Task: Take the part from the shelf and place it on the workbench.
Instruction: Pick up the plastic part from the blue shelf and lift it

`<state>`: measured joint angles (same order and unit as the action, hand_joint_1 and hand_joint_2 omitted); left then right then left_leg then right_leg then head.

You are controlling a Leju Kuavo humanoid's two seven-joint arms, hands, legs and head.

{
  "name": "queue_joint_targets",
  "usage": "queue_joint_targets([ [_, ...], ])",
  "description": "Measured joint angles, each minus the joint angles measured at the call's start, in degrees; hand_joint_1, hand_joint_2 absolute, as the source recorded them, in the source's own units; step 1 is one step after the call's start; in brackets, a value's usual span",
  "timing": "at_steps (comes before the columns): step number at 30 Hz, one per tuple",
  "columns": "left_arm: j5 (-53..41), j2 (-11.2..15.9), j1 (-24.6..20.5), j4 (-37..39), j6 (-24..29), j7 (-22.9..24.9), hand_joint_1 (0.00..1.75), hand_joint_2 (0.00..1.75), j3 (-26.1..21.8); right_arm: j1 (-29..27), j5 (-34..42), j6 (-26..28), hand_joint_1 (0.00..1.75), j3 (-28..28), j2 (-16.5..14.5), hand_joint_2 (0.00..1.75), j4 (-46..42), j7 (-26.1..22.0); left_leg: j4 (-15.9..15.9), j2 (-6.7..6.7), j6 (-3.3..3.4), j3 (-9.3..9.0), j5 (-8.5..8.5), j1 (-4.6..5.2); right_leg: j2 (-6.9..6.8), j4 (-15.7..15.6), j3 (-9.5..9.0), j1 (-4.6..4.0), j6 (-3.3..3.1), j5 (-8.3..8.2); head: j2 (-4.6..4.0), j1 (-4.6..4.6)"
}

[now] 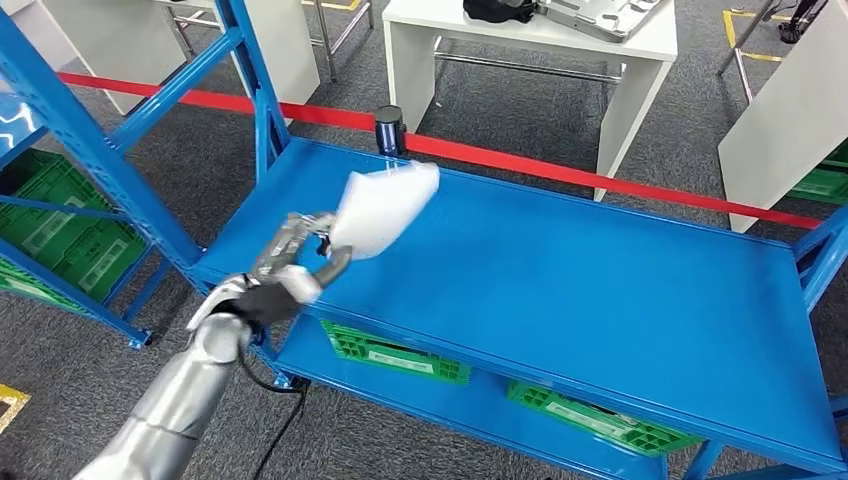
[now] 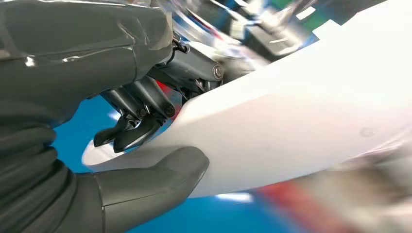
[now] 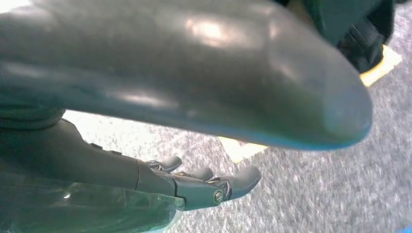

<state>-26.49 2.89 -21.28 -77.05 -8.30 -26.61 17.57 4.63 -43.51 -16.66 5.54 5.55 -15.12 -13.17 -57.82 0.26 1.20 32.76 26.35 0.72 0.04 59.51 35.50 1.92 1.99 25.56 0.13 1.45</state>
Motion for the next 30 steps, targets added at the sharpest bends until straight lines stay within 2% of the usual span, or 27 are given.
queue_joint_targets([
  [2, 9.9, -0.7, 2.0, -6.0, -3.7, -2.4, 1.75, 1.75, -1.5, -0.2, 0.6, 0.3, 0.00, 0.0, 0.0, 0.00, 0.0, 0.0, -0.5, 0.00, -0.33, 0.31, 0.34, 0.04, 0.16, -0.2, -0.02, -0.12, -1.05, 0.18, 0.00, 0.01],
  [3, 13.2, -0.9, 2.8, -8.6, -5.0, -3.2, 1.75, 1.75, -1.9, -0.3, 0.9, 0.4, 0.00, 0.0, 0.0, 0.00, 0.0, 0.0, -0.6, -0.02, -0.49, 0.44, 0.54, -0.07, 0.18, -0.2, -0.04, -0.07, -1.37, 0.20, 0.00, -0.02],
  [5, 17.6, -1.3, 4.2, -13.1, -6.7, -4.6, 1.75, 1.75, -2.5, -0.4, 1.3, 0.9, 0.00, 0.0, -0.1, 0.00, 0.0, -0.1, -2.8, -0.05, -1.07, 1.44, 2.21, -0.35, 0.22, -0.2, -0.17, 0.13, -1.95, 0.21, 0.00, 0.05],
  [6, 19.3, -1.4, 4.8, -15.2, -7.5, -5.4, 1.75, 1.75, -2.7, -0.5, 1.5, 1.1, 0.00, -0.1, -0.2, 0.00, 0.0, -0.2, -5.6, -0.06, -1.42, 2.69, 3.82, -0.48, 0.24, -0.3, -0.23, 0.18, -2.15, 0.22, 0.00, 0.08],
  [8, 23.6, -1.6, 6.2, -19.3, -10.1, -7.0, 1.75, 1.75, -2.7, -0.8, 1.7, 1.7, 0.00, -0.1, -0.2, 0.00, 0.0, -0.2, -13.4, -0.05, -1.89, 6.33, 7.33, -0.72, 0.24, -0.2, -0.26, 0.12, -2.39, 0.28, 0.00, 0.15],
  [9, 26.2, -1.7, 7.0, -21.2, -11.7, -7.5, 1.75, 1.75, -2.7, -1.0, 1.8, 2.1, 0.00, -0.1, -0.2, 0.00, 0.0, -0.2, -16.3, -0.05, -1.94, 7.83, 8.16, -0.81, 0.24, -0.2, -0.27, 0.06, -2.42, 0.30, 0.00, 0.15],
  [10, 29.2, -1.8, 7.7, -23.2, -13.6, -7.8, 1.75, 1.75, -2.7, -1.3, 1.9, 2.5, 0.00, -0.1, -0.3, 0.00, 0.0, -0.2, -17.2, -0.05, -1.87, 8.42, 7.90, -0.86, 0.26, -0.2, -0.30, -0.01, -2.44, 0.32, 0.00, 0.16],
  [11, 32.1, -1.9, 8.2, -25.2, -15.4, -8.0, 1.75, 1.75, -2.6, -1.5, 2.0, 2.9, 0.00, -0.1, -0.3, 0.00, 0.0, -0.2, -15.8, -0.07, -1.66, 7.87, 6.61, -0.88, 0.31, -0.2, -0.35, -0.10, -2.44, 0.33, 0.00, 0.16],
  [13, 36.7, -2.2, 8.9, -28.8, -18.3, -8.2, 1.75, 1.75, -2.5, -1.8, 2.1, 3.5, 0.00, -0.1, -0.5, 0.00, -0.2, -0.2, -7.9, -0.15, -0.73, 4.10, 2.75, -0.71, 0.47, -0.3, -0.51, -0.26, -2.43, 0.32, 0.00, 0.14],
  [15, 39.7, -2.5, 9.2, -32.2, -20.4, -8.2, 1.75, 1.75, -2.1, -2.0, 2.3, 3.8, 0.00, -0.3, -0.9, 0.00, -0.4, -0.2, -1.9, -0.08, 0.19, 1.09, 0.82, -0.29, 0.55, -0.4, -0.55, -0.43, -2.25, 0.22, 0.00, 0.13],
  [17, 41.3, -2.6, 9.6, -35.4, -22.1, -8.2, 1.75, 1.75, -1.5, -2.2, 2.5, 4.0, 0.00, -0.4, -1.1, 0.00, -0.5, 0.0, -0.8, -0.01, 0.62, 0.57, 0.57, 0.08, 0.49, -0.7, -0.59, -0.44, -1.78, -0.08, 0.00, 0.22],
  [19, 42.3, -2.7, 9.8, -38.2, -23.4, -8.0, 1.75, 1.75, -0.7, -2.5, 2.9, 4.0, 0.00, -0.4, -1.2, 0.00, -0.5, 0.4, 0.3, 0.08, 0.99, 0.14, -0.36, -0.06, 0.38, -0.7, -0.53, -0.51, -1.28, 0.02, 0.00, 0.25],
  [20, 42.7, -2.9, 9.8, -39.3, -23.9, -7.9, 1.75, 1.75, -0.2, -2.6, 3.2, 4.0, 0.00, -0.4, -1.2, 0.00, -0.5, 0.8, 1.0, 0.17, 1.29, -0.09, -0.95, -0.20, 0.33, 0.2, -0.10, -0.60, -1.30, 0.86, 0.00, 0.21],
  [21, 43.1, -3.0, 9.9, -40.2, -24.3, -7.8, 1.75, 1.75, 0.3, -2.8, 3.4, 4.1, 0.00, -0.5, -1.1, 0.00, -0.5, 1.2, 1.6, 0.27, 1.52, -0.21, -1.50, -0.31, 0.29, 2.4, 0.77, -0.67, -1.51, 2.39, 0.00, 0.15],
  [23, 43.6, -3.2, 10.2, -41.4, -24.6, -7.6, 1.75, 1.75, 1.2, -3.1, 3.6, 4.5, 0.00, -0.5, -0.8, 0.00, -0.5, 1.7, 1.8, 0.34, 1.86, 0.24, -2.11, -0.19, 0.25, 9.6, 3.39, -0.63, -1.98, 6.34, 0.00, 0.12],
  [24, 43.7, -3.2, 10.3, -41.8, -24.7, -7.6, 1.75, 1.75, 1.6, -3.3, 3.7, 4.6, 0.00, -0.5, -0.7, 0.00, -0.5, 1.9, 1.8, 0.34, 1.86, 0.60, -2.33, -0.10, 0.25, 12.9, 4.40, -0.61, -1.90, 7.72, 0.00, 0.13],
  [25, 43.8, -3.3, 10.4, -42.1, -24.8, -7.5, 1.75, 1.75, 1.9, -3.4, 3.8, 4.7, 0.00, -0.5, -0.6, 0.00, -0.5, 2.2, 1.7, 0.34, 1.84, 0.95, -2.58, -0.04, 0.24, 14.4, 4.59, -0.58, -1.63, 8.29, 0.00, 0.14],
  [26, 44.0, -3.3, 10.5, -42.2, -25.0, -7.5, 1.75, 1.75, 2.2, -3.5, 4.0, 4.9, 0.00, -0.4, -0.4, 0.00, -0.5, 2.9, 1.7, 0.33, 1.77, 1.33, -2.82, -0.02, 0.22, 13.5, 3.58, -0.53, -1.17, 7.95, 0.00, 0.13],
  [27, 44.3, -3.3, 10.5, -42.3, -25.2, -7.4, 1.75, 1.75, 2.5, -3.6, 4.4, 5.1, 0.00, -0.2, -0.2, 0.00, -0.3, 3.9, 1.5, 0.32, 1.65, 1.70, -3.05, -0.02, 0.17, 10.3, 1.35, -0.45, -0.63, 6.93, 0.00, 0.13],
  [28, 44.7, -3.3, 10.6, -42.4, -25.5, -7.2, 1.75, 1.75, 2.9, -3.7, 4.8, 5.5, 0.00, 0.1, 0.1, 0.00, -0.1, 5.5, 1.2, 0.31, 1.51, 2.08, -3.24, -0.02, 0.06, 5.6, -1.57, -0.34, -0.27, 5.94, 0.00, 0.13],
  [29, 45.1, -3.3, 10.6, -42.4, -25.7, -7.0, 1.75, 1.75, 3.3, -3.8, 5.2, 5.9, 0.00, 0.5, 0.6, 0.00, 0.1, 7.5, 0.9, 0.26, 1.31, 2.44, -3.41, 0.06, 0.00, 1.8, -4.06, -0.43, -0.16, 4.88, 0.00, 0.14],
  [30, 45.4, -3.3, 10.6, -42.4, -25.8, -6.8, 1.75, 1.75, 3.7, -4.0, 5.4, 6.2, 0.00, 0.9, 1.2, 0.00, 0.5, 9.6, 0.6, 0.21, 1.11, 2.70, -3.53, 0.14, -0.03, -0.8, -5.65, -0.49, -0.27, 4.20, 0.00, 0.19],
])
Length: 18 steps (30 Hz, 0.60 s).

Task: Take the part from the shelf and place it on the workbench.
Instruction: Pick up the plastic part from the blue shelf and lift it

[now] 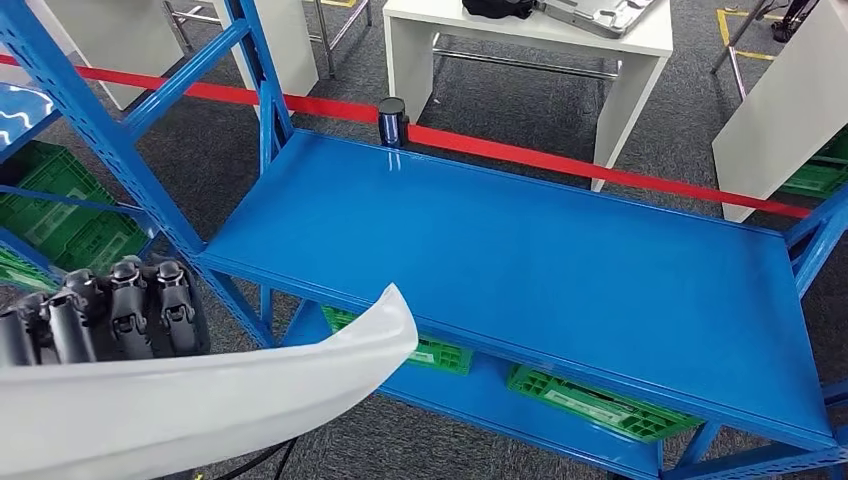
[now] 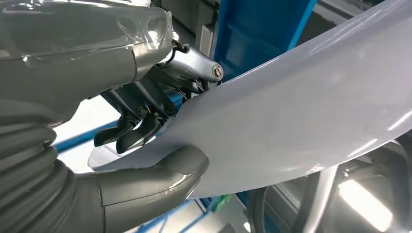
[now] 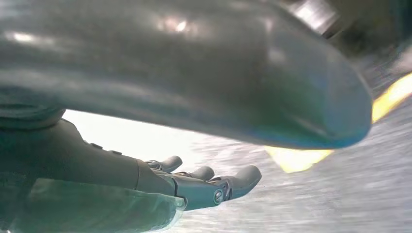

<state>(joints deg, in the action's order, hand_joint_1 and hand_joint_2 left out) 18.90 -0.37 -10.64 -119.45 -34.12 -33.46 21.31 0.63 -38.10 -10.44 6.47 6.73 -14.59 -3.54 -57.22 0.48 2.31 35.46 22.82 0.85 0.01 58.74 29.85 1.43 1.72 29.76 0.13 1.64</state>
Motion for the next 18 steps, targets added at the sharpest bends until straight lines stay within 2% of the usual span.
queue_joint_targets([
  [1, 0.2, 0.0, 0.0, 0.0, -0.1, 0.1, 1.75, 1.75, 0.5, -0.2, 0.1, 0.1, 0.00, 0.4, 0.7, 0.00, 0.4, 2.3, -0.3, -0.05, -0.20, 0.22, -0.12, 0.07, 0.01, -1.1, -0.51, -0.11, -0.29, -0.24, 0.00, 0.00],
  [2, 0.3, 0.0, 0.0, 0.0, 0.0, 0.2, 1.75, 1.75, 1.0, -0.6, 0.1, 0.0, 0.00, 0.8, 1.5, 0.00, 0.8, 4.7, -0.5, -0.12, -0.45, 0.36, -0.28, 0.12, 0.07, -0.8, -0.23, -0.28, -0.60, -0.54, 0.00, 0.04],
  [4, 0.2, 0.1, 0.0, 0.2, 0.4, 0.1, 1.75, 1.75, 1.8, -1.4, -0.1, -1.1, 0.00, 1.5, 3.0, 0.00, 1.2, 8.5, -1.0, -0.24, -1.00, 0.77, -0.22, 0.03, 0.02, -1.0, 0.43, 0.03, -1.40, -0.91, 0.00, -0.04],
  [5, 0.2, 0.2, 0.0, 0.3, 0.6, 0.0, 1.75, 1.75, 2.1, -1.8, -0.2, -1.9, 0.00, 1.9, 3.7, 0.00, 1.3, 9.9, -1.8, -0.30, -1.38, 1.20, 0.86, -0.08, -0.05, -1.1, 0.71, 0.18, -1.92, -1.31, 0.00, 0.00],
  [6, 0.1, 0.3, 0.0, 0.4, 0.8, -0.1, 1.75, 1.75, 2.3, -2.2, -0.3, -2.6, 0.00, 2.3, 4.3, 0.00, 1.3, 10.8, -3.6, -0.34, -1.78, 1.89, 2.83, -0.25, -0.12, -1.1, 1.09, 0.35, -2.35, -1.80, 0.00, 0.02],
  [8, 0.1, 0.6, 0.0, 0.7, 0.9, -0.2, 1.75, 1.75, 2.8, -2.8, -0.3, -3.8, 0.00, 3.0, 5.1, 0.00, 1.2, 11.9, -10.4, -0.37, -2.56, 3.88, 8.37, -0.73, -0.18, -1.0, 2.08, 0.28, -2.71, -2.77, 0.00, 0.15],
  [9, 0.2, 0.7, 0.0, 1.0, 0.9, -0.3, 1.75, 1.75, 3.0, -3.1, -0.3, -4.3, 0.00, 3.4, 5.3, 0.00, 1.1, 12.1, -14.0, -0.36, -2.81, 4.68, 10.38, -0.94, -0.17, -1.0, 2.69, 0.23, -2.67, -3.26, 0.00, 0.16],
  [10, 0.2, 0.8, 0.0, 1.3, 0.9, -0.4, 1.75, 1.75, 3.1, -3.5, -0.3, -4.8, 0.00, 3.7, 5.3, 0.00, 0.9, 12.3, -16.5, -0.36, -2.94, 4.84, 11.25, -1.10, -0.16, -1.0, 3.30, 0.17, -2.59, -3.72, 0.00, 0.16],
  [11, 0.2, 1.0, 0.0, 1.6, 0.9, -0.6, 1.75, 1.75, 3.3, -3.8, -0.3, -5.4, 0.00, 4.1, 5.3, 0.00, 0.7, 12.2, -16.8, -0.36, -2.93, 4.01, 10.95, -1.19, -0.15, -1.0, 3.86, 0.11, -2.49, -4.17, 0.00, 0.17],
  [12, 0.2, 1.1, 0.0, 1.8, 0.8, -0.7, 1.75, 1.75, 3.5, -4.0, -0.4, -5.9, 0.00, 4.5, 5.2, 0.00, 0.5, 12.0, -14.9, -0.39, -2.79, 2.05, 9.77, -1.22, -0.11, -1.0, 4.37, 0.06, -2.39, -4.61, 0.00, 0.18],
  [13, 0.3, 1.2, 0.0, 2.0, 0.7, -0.9, 1.75, 1.75, 3.6, -4.1, -0.4, -6.5, 0.00, 4.9, 5.1, 0.00, 0.2, 11.7, -11.0, -0.44, -2.47, -0.92, 8.35, -1.17, -0.05, -1.0, 4.78, -0.01, -2.27, -5.02, 0.00, 0.18],
  [14, 0.4, 1.3, -0.1, 2.2, 0.6, -1.0, 1.75, 1.75, 3.8, -4.2, -0.4, -7.0, 0.00, 5.3, 4.9, 0.00, -0.2, 11.3, -6.4, -0.48, -2.06, -4.13, 7.72, -1.08, 0.02, -1.0, 5.09, -0.08, -2.11, -5.44, 0.00, 0.17],
  [15, 0.5, 1.4, -0.2, 2.4, 0.5, -1.1, 1.75, 1.75, 4.0, -4.3, -0.4, -7.4, 0.00, 5.8, 4.7, 0.00, -0.4, 10.8, -2.7, -0.51, -1.74, -6.59, 7.32, -0.91, 0.05, -1.1, 5.27, -0.07, -1.81, -5.88, 0.00, 0.14],
  [16, 0.6, 1.5, -0.4, 2.5, 0.4, -1.2, 1.75, 1.75, 4.1, -4.3, -0.4, -7.6, 0.00, 6.2, 4.5, 0.00, -0.7, 10.2, -0.2, -0.54, -1.41, -8.11, 7.29, -0.68, 0.07, -1.2, 5.36, 0.00, -1.46, -6.30, 0.00, 0.16],
  [17, 0.6, 1.5, -0.7, 2.6, 0.3, -1.3, 1.75, 1.75, 4.3, -4.3, -0.4, -7.7, 0.00, 6.5, 4.3, 0.00, -0.9, 9.6, 0.8, -0.53, -1.18, -8.52, 7.42, -0.43, 0.05, -1.4, 5.41, 0.11, -1.03, -6.75, 0.00, 0.21],
  [18, 0.7, 1.6, -0.9, 2.8, 0.3, -1.4, 1.75, 1.75, 4.5, -4.3, -0.3, -7.7, 0.00, 6.8, 4.1, 0.00, -1.0, 9.0, 0.9, -0.52, -0.89, -8.19, 6.86, -0.21, 0.03, -1.7, 5.40, 0.22, -0.58, -7.26, 0.00, 0.25],
])
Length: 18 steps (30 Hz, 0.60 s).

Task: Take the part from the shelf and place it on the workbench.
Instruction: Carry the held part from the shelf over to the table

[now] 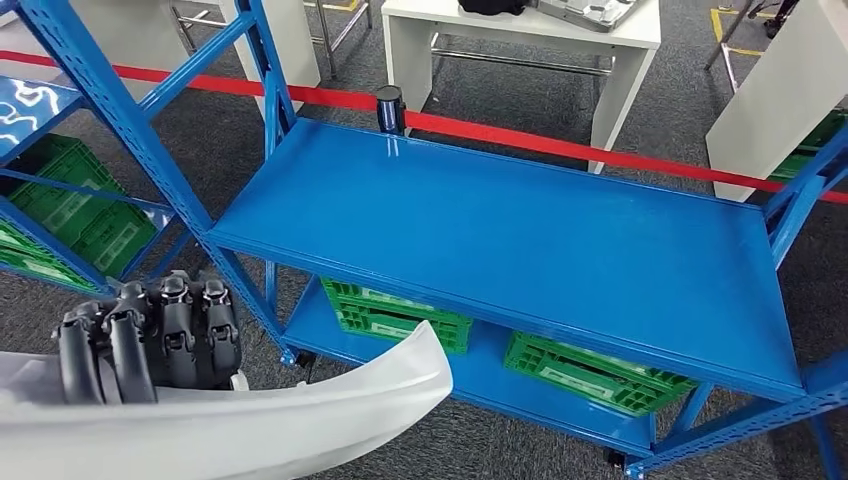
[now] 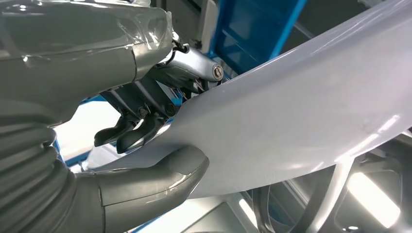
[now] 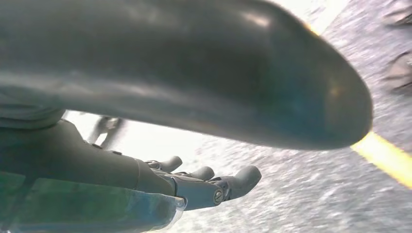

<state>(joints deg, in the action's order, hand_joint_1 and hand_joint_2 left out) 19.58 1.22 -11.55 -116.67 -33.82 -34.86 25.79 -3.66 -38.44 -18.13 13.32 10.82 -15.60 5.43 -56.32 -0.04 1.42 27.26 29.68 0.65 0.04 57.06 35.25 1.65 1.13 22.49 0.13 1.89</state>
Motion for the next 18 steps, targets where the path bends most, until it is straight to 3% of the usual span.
queue_joint_targets([
  [2, 0.0, 0.0, -0.5, 0.3, 0.0, -0.1, 1.75, 1.75, 0.3, 0.0, 0.0, 0.1, 0.00, 0.7, -0.4, 0.00, -0.2, -0.8, 1.2, 0.21, 0.92, 0.56, -1.63, -0.08, -0.05, 0.3, 0.58, 0.03, 0.28, 0.21, 0.00, 0.02],
  [3, 0.0, 0.0, -0.8, 0.4, 0.0, -0.1, 1.75, 1.75, 0.5, 0.0, 0.0, 0.2, 0.00, 0.9, -0.5, 0.00, -0.3, -1.0, 1.9, 0.32, 1.33, 1.01, -2.65, -0.18, -0.05, 1.6, 1.29, -0.07, 0.03, 1.64, 0.00, -0.03],
  [5, 0.0, 0.0, -1.1, 0.7, 0.0, -0.1, 1.75, 1.75, 0.9, -0.1, 0.0, 0.3, 0.00, 1.4, -0.7, 0.00, -0.5, -1.2, 2.5, 0.40, 1.78, 2.33, -4.41, -0.12, -0.06, 7.5, 3.44, -0.23, -0.78, 6.71, 0.00, -0.16],
  [6, -0.1, 0.0, -1.1, 0.9, 0.0, -0.1, 1.75, 1.75, 1.0, -0.1, 0.0, 0.3, 0.00, 1.5, -0.7, 0.00, -0.6, -1.2, 2.4, 0.42, 1.78, 3.16, -5.11, -0.03, -0.05, 11.3, 4.37, -0.24, -0.85, 8.84, 0.00, -0.24],
  [7, -0.1, 0.0, -1.1, 1.0, 0.0, -0.1, 1.75, 1.75, 1.1, -0.1, 0.0, 0.3, 0.00, 1.6, -0.7, 0.00, -0.7, -1.2, 2.3, 0.44, 1.76, 4.08, -5.76, 0.05, -0.06, 14.3, 4.80, -0.23, -0.60, 9.88, 0.00, -0.28],
  [8, -0.1, 0.0, -1.1, 1.2, 0.0, -0.1, 1.75, 1.75, 1.2, -0.1, 0.0, 0.3, 0.00, 1.8, -0.7, 0.00, -0.7, -1.3, 2.1, 0.47, 1.71, 5.01, -6.35, 0.11, -0.06, 15.9, 4.45, -0.21, -0.08, 9.73, 0.00, -0.28],
  [9, -0.1, 0.0, -1.1, 1.4, 0.0, -0.1, 1.75, 1.75, 1.3, -0.1, 0.0, 0.3, 0.00, 1.9, -0.7, 0.00, -0.8, -1.3, 1.8, 0.51, 1.59, 6.01, -6.89, 0.12, -0.07, 15.3, 3.02, -0.16, 0.60, 8.66, 0.00, -0.30],
  [11, -0.1, 0.0, -1.2, 1.6, 0.0, -0.2, 1.75, 1.75, 1.4, -0.1, -0.1, 0.4, 0.00, 2.2, -0.7, 0.00, -1.1, -1.6, 0.8, 0.54, 1.18, 7.94, -7.67, 0.11, -0.09, 8.7, -2.35, 0.04, 1.44, 6.93, 0.00, -0.30],
  [13, -0.2, 0.0, -1.3, 1.7, 0.1, -0.3, 1.75, 1.75, 1.6, -0.1, -0.5, 0.5, 0.00, 2.4, -0.7, 0.00, -1.5, -2.5, -0.6, 0.60, 0.65, 9.31, -8.16, 0.25, 0.07, 1.7, -7.02, -0.10, 0.90, 7.70, 0.00, -0.21],
  [14, -0.3, 0.0, -1.5, 1.8, 0.1, -0.5, 1.75, 1.75, 1.6, -0.1, -1.0, 0.6, 0.00, 2.4, -0.8, 0.00, -1.7, -3.3, -1.0, 0.63, 0.40, 9.66, -8.41, 0.32, 0.17, 0.1, -7.88, -0.27, 0.40, 8.41, 0.00, -0.14],
  [16, -0.4, 0.0, -1.7, 2.0, 0.2, -0.9, 1.75, 1.75, 1.7, -0.3, -1.8, 0.9, 0.00, 2.5, -0.9, 0.00, -2.1, -5.3, -1.4, 0.59, -0.11, 9.91, -8.82, 0.21, 0.23, 0.0, -7.54, -0.33, -0.50, 8.17, 0.00, -0.04],
  [17, -0.5, 0.0, -1.8, 2.2, 0.2, -1.2, 1.75, 1.75, 1.8, -0.4, -2.0, 1.0, 0.00, 2.6, -0.9, 0.00, -2.3, -6.4, -1.9, 0.50, -0.44, 10.13, -8.16, 0.08, 0.22, 0.0, -7.23, -0.26, -1.02, 7.80, 0.00, -0.01],
  [18, -0.5, 0.1, -1.8, 2.3, 0.3, -1.4, 1.75, 1.75, 1.8, -0.5, -1.9, 1.0, 0.00, 2.9, -0.9, 0.00, -2.6, -7.2, -3.1, 0.41, -0.84, 10.50, -6.48, -0.08, 0.20, 0.0, -6.78, -0.15, -1.50, 7.28, 0.00, 0.02],
])
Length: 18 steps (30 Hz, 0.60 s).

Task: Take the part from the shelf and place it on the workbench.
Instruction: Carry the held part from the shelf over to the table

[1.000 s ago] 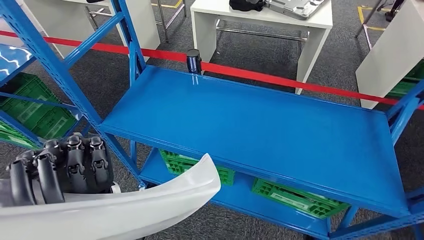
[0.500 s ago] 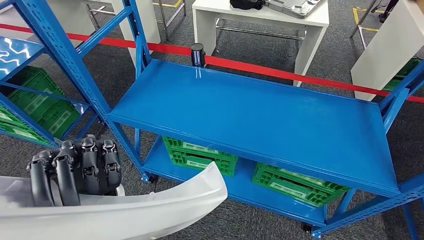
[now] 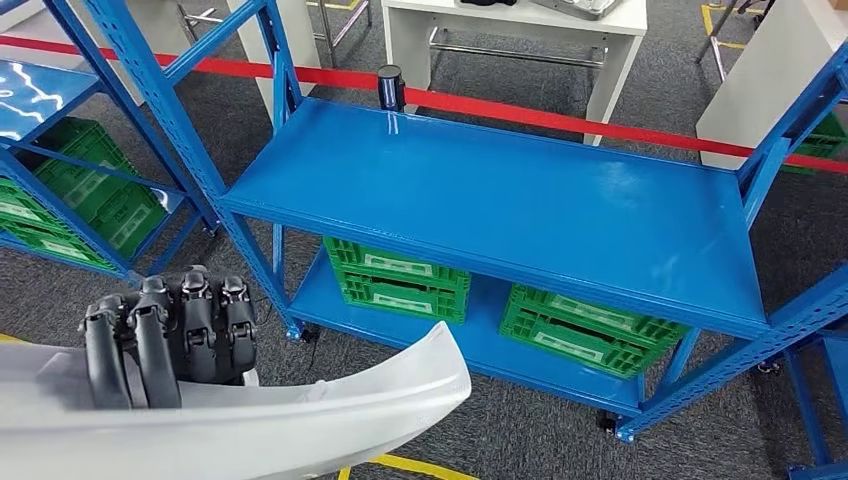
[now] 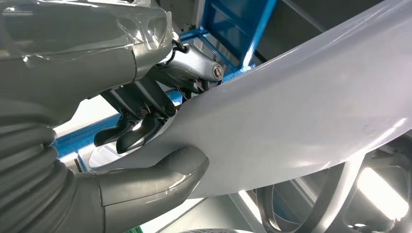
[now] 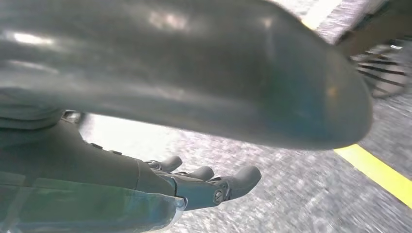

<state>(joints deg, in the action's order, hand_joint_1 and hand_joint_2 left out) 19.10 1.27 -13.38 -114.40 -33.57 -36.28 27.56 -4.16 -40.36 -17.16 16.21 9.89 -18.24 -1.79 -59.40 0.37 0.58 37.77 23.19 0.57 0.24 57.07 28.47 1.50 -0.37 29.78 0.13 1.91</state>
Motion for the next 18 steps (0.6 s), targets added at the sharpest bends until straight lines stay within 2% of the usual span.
queue_joint_targets([
  [1, 0.0, 0.0, -0.1, 0.1, 0.0, -0.3, 1.75, 1.75, 0.0, -0.2, 0.2, -0.3, 0.00, 0.4, 0.0, 0.00, -0.4, -0.5, -2.2, -0.07, -0.41, 0.61, 2.59, -0.19, 0.03, 0.0, 0.56, 0.09, -0.36, -0.59, 0.00, 0.04],
  [3, 0.0, 0.1, -0.2, 0.3, -0.2, -0.8, 1.75, 1.75, 0.0, -0.7, 0.6, -1.6, 0.00, 1.7, -0.1, 0.00, -1.8, -0.9, -9.5, -0.11, -1.04, 2.27, 8.36, -0.49, 0.30, 0.1, 1.96, 0.00, -0.61, -1.93, 0.00, 0.14],
  [4, 0.0, 0.1, -0.2, 0.5, -0.4, -0.9, 1.75, 1.75, 0.0, -1.2, 0.7, -2.3, 0.00, 2.5, -0.2, 0.00, -2.7, -0.7, -12.8, -0.12, -1.13, 2.77, 9.83, -0.59, 0.51, 0.1, 2.72, -0.07, -0.59, -2.61, 0.00, 0.15],
  [5, 0.1, 0.1, -0.2, 0.6, -0.5, -1.0, 1.75, 1.75, 0.0, -1.9, 0.6, -3.2, 0.00, 3.3, -0.3, 0.00, -3.9, -0.4, -14.8, -0.15, -1.08, 2.57, 10.02, -0.64, 0.77, 0.1, 3.51, -0.16, -0.53, -3.26, 0.00, 0.16],
  [6, 0.3, 0.1, -0.2, 0.7, -0.7, -1.0, 1.75, 1.75, 0.1, -2.6, 0.3, -4.3, 0.00, 4.2, -0.6, 0.00, -5.3, 0.3, -14.6, -0.20, -0.88, 1.32, 9.02, -0.64, 0.98, 0.2, 4.26, -0.28, -0.49, -3.85, 0.00, 0.15],
  [7, 0.7, 0.1, -0.3, 0.9, -0.9, -1.0, 1.75, 1.75, 0.1, -3.5, -0.3, -5.8, 0.00, 5.2, -1.0, 0.00, -7.2, 1.2, -12.1, -0.34, -0.48, -1.03, 7.48, -0.58, 1.21, 0.2, 4.89, -0.45, -0.48, -4.41, 0.00, 0.16],
  [8, 1.1, 0.1, -0.5, 0.9, -1.0, -0.9, 1.75, 1.75, 0.2, -4.5, -1.3, -7.6, 0.00, 6.3, -1.6, 0.00, -9.4, 2.5, -8.0, -0.63, 0.19, -4.11, 6.43, -0.44, 1.43, 0.2, 5.37, -0.54, -0.46, -4.92, 0.00, 0.15],
  [9, 1.4, 0.1, -0.8, 1.0, -1.0, -0.9, 1.75, 1.75, 0.3, -5.6, -2.5, -9.5, 0.00, 7.6, -2.4, 0.00, -11.9, 3.8, -3.4, -0.90, 0.85, -7.29, 6.20, -0.31, 1.59, 0.1, 5.72, -0.70, -0.36, -5.43, 0.00, 0.11],
  [10, 1.7, 0.0, -1.2, 1.0, -1.0, -0.8, 1.75, 1.75, 0.5, -6.5, -3.9, -11.5, 0.00, 8.8, -3.2, 0.00, -14.2, 4.9, 0.3, -1.15, 1.34, -9.65, 6.42, -0.12, 1.74, 0.0, 5.97, -0.62, -0.05, -5.92, 0.00, 0.09],
  [11, 1.9, 0.0, -1.5, 1.1, -0.9, -0.8, 1.75, 1.75, 0.7, -7.3, -5.4, -13.2, 0.00, 10.1, -3.9, 0.00, -16.3, 5.6, 2.5, -1.33, 1.72, -10.94, 6.85, 0.11, 1.86, 0.0, 6.14, -0.41, 0.33, -6.39, 0.00, 0.10],
  [12, 2.0, 0.0, -1.8, 1.2, -0.9, -0.7, 1.75, 1.75, 0.8, -7.9, -6.8, -14.5, 0.00, 11.3, -4.6, 0.00, -17.8, 5.8, 3.4, -1.34, 1.87, -11.29, 6.90, 0.37, 1.97, -0.2, 6.30, -0.23, 0.80, -6.89, 0.00, 0.13],
  [13, 2.0, -0.1, -2.1, 1.2, -0.8, -0.7, 1.75, 1.75, 1.0, -8.3, -8.1, -15.4, 0.00, 12.3, -5.0, 0.00, -18.8, 5.5, 3.9, -1.24, 2.12, -10.96, 6.20, 0.56, 2.12, -0.4, 6.40, -0.10, 1.23, -7.41, 0.00, 0.22],
  [14, 2.0, -0.1, -2.3, 1.3, -0.7, -0.7, 1.75, 1.75, 1.1, -8.5, -9.3, -15.8, 0.00, 13.3, -5.4, 0.00, -19.4, 4.9, 4.6, -1.02, 2.47, -10.75, 5.27, 0.59, 2.03, -0.3, 6.78, -0.16, 1.34, -7.38, 0.00, 0.24],
  [15, 1.9, -0.2, -2.6, 1.4, -0.7, -0.6, 1.75, 1.75, 1.3, -8.7, -10.4, -15.9, 0.00, 14.3, -5.6, 0.00, -19.9, 4.1, 5.4, -0.79, 2.90, -10.43, 4.22, 0.55, 1.79, 0.5, 7.41, -0.29, 1.22, -6.48, 0.00, 0.18],
  [16, 1.9, -0.3, -2.8, 1.4, -0.6, -0.6, 1.75, 1.75, 1.4, -8.7, -11.2, -15.8, 0.00, 15.1, -5.7, 0.00, -20.2, 3.3, 6.1, -0.53, 3.18, -9.91, 3.10, 0.40, 1.44, 2.2, 8.25, -0.45, 0.92, -4.69, 0.00, 0.08],
  [18, 1.9, -0.4, -2.9, 1.6, -0.6, -0.5, 1.75, 1.75, 1.7, -8.7, -12.1, -15.6, 0.00, 16.5, -5.8, 0.00, -20.7, 2.4, 6.4, -0.17, 3.38, -8.44, 1.42, 0.35, 0.77, 8.4, 10.38, -0.38, 0.41, 0.29, 0.00, -0.10],
])
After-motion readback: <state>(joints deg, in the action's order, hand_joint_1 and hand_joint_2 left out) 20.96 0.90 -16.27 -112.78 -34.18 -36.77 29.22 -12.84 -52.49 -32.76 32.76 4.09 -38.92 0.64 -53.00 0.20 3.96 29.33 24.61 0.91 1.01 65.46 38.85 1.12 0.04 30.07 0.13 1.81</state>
